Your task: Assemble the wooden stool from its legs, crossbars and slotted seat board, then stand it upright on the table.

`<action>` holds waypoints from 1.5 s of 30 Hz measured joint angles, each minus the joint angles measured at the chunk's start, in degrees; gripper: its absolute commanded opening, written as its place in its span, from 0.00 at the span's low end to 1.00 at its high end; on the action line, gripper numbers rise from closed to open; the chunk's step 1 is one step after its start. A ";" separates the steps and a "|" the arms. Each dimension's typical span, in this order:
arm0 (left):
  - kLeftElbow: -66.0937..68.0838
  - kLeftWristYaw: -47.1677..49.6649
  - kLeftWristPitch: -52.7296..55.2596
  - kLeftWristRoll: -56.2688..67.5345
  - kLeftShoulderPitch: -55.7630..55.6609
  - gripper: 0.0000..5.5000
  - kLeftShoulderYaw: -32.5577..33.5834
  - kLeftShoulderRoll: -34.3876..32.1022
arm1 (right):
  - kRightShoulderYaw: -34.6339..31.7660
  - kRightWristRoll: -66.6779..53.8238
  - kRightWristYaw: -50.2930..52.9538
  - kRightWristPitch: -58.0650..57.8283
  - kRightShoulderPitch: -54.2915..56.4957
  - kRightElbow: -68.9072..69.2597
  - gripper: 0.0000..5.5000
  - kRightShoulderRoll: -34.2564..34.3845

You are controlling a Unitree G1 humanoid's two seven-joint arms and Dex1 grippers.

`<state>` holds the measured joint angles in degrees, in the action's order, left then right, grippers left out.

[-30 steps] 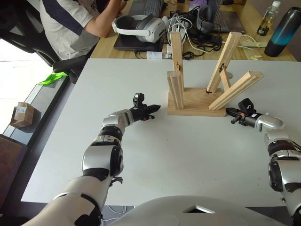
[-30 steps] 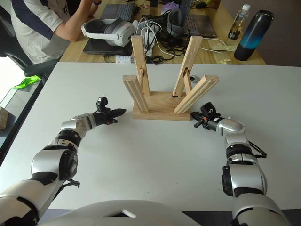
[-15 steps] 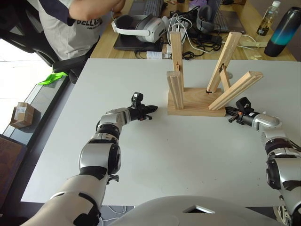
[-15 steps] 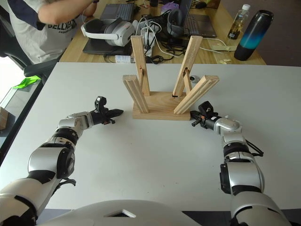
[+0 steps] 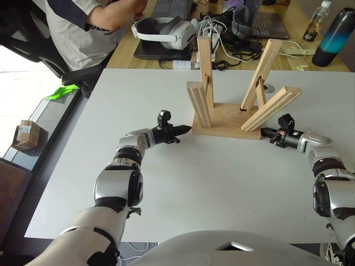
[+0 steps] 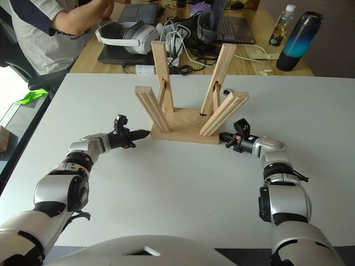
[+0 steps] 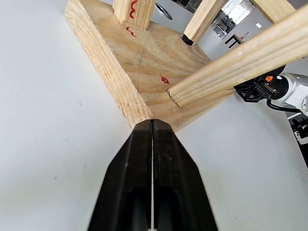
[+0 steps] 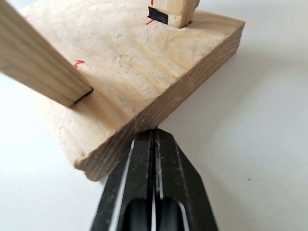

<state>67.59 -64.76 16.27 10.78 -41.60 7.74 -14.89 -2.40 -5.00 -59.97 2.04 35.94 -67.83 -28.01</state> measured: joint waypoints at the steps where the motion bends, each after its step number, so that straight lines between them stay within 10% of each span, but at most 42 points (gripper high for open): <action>1: -0.14 -0.32 0.28 0.05 0.19 0.01 -0.01 -0.05 | 0.00 -0.04 -0.27 -0.27 0.00 0.06 0.00 0.00; 13: -8.96 -8.00 5.72 1.22 7.46 0.01 -2.19 -1.46 | 0.17 -1.48 -8.73 -4.97 -3.71 5.38 0.00 -2.34; 23: -41.73 -14.29 23.18 9.03 24.07 0.01 -7.23 -5.44 | 0.99 -7.97 -17.55 -21.31 -20.10 31.99 0.00 -6.82; 45: -72.77 -3.22 37.85 26.65 37.64 0.01 -4.37 -11.45 | -4.57 -20.78 -13.15 -44.01 -37.23 63.37 0.00 -12.07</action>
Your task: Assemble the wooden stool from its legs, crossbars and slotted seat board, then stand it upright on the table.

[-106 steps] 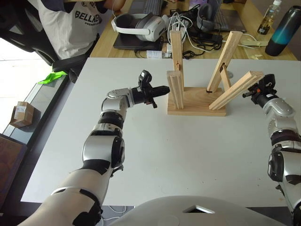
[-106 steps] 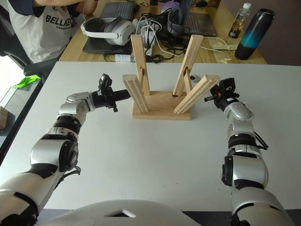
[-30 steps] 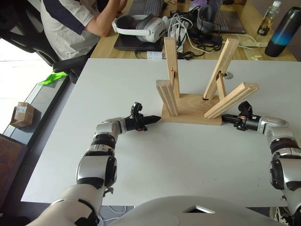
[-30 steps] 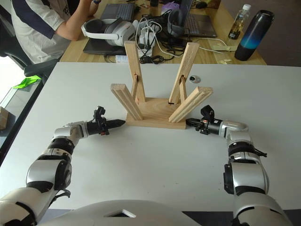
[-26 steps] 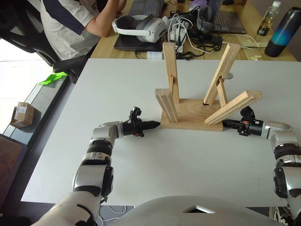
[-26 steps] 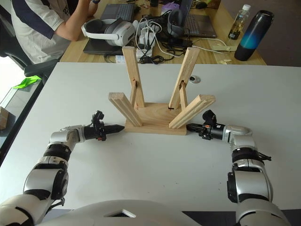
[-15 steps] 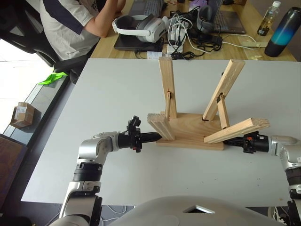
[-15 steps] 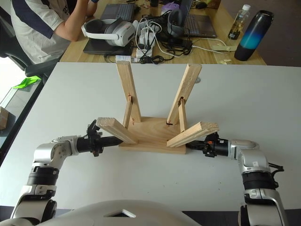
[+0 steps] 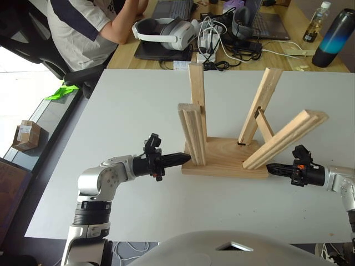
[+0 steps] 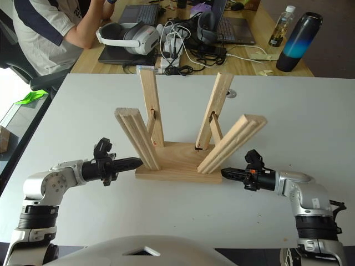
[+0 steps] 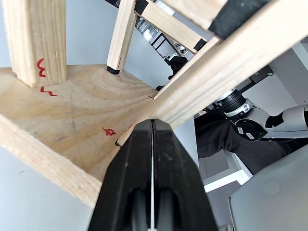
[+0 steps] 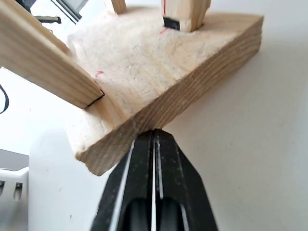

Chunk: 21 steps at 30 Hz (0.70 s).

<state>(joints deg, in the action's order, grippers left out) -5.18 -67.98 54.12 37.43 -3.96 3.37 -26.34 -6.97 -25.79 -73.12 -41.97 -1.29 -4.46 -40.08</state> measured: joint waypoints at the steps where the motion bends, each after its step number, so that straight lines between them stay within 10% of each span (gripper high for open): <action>1: 0.00 0.26 -0.13 0.31 0.07 0.01 -0.05 -0.13 | -0.03 -0.45 0.03 -0.27 0.07 0.27 0.00 -0.40; 21: -1.70 4.90 -1.65 6.33 -0.22 0.01 1.31 -0.16 | -1.85 -6.84 0.05 -7.66 0.20 3.99 0.00 -3.26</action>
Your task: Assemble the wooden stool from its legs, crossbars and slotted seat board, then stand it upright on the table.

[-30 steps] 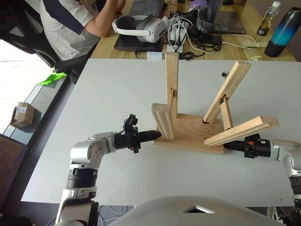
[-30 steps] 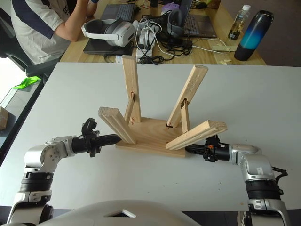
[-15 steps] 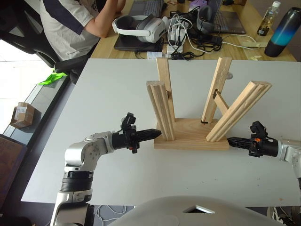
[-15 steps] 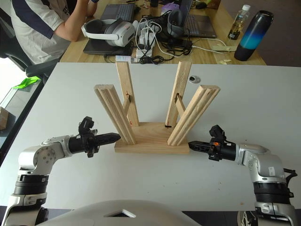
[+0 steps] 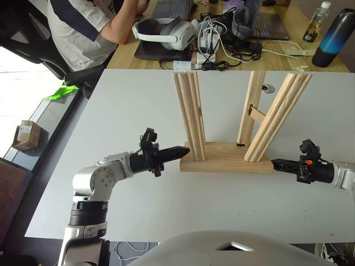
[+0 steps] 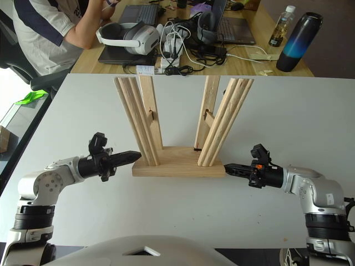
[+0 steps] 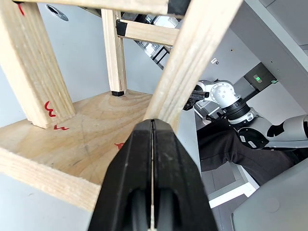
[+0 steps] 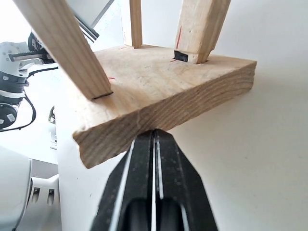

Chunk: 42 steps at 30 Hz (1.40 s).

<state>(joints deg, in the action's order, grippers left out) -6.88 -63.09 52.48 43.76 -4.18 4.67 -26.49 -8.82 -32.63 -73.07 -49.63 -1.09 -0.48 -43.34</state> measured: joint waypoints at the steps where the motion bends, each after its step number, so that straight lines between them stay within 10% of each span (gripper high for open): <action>1: 0.01 0.13 -0.31 0.00 -0.07 0.01 0.03 0.00 | 0.08 -0.22 -0.01 -0.10 0.00 0.10 0.00 -0.11; 22: 5.36 6.86 -3.84 1.49 -5.47 0.01 3.55 2.64 | -1.19 -8.42 -0.09 -4.19 1.82 1.90 0.00 -0.24; 31: 13.81 12.54 -16.97 -13.31 -6.32 0.01 -5.00 3.28 | 1.42 -7.43 1.15 0.21 1.85 0.73 0.00 0.58; 42: 24.08 25.70 -46.91 -22.56 -9.52 0.16 4.63 4.83 | -0.40 3.91 14.25 20.97 6.29 -12.56 0.13 5.53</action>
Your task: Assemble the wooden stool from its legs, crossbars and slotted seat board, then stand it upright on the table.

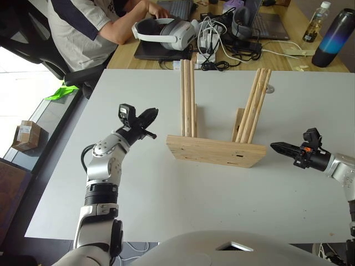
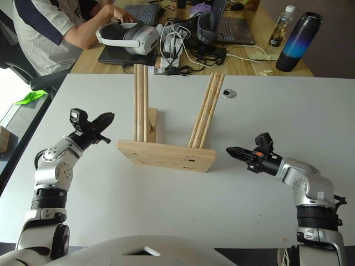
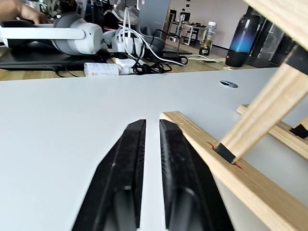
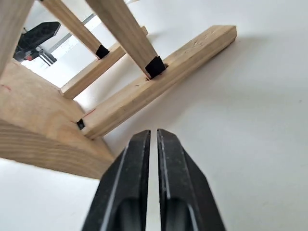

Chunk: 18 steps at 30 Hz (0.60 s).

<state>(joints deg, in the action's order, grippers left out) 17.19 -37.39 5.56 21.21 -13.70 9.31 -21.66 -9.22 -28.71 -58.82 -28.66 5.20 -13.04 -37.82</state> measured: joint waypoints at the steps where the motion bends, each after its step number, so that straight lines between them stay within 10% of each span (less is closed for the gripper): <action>1: 0.27 0.96 -1.49 -0.34 -0.07 0.21 0.79 0.22 | -0.02 1.59 1.30 3.24 0.88 -1.20 0.17 0.61; 18: 21.99 26.96 -23.36 -9.66 -1.64 0.69 10.28 0.93 | 6.53 37.95 15.02 86.45 6.67 -22.95 0.69 -6.39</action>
<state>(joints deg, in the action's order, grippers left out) 39.18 -10.42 -17.80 11.54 -15.34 19.58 -20.73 -2.70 9.23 -43.80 57.79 11.87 -35.98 -44.20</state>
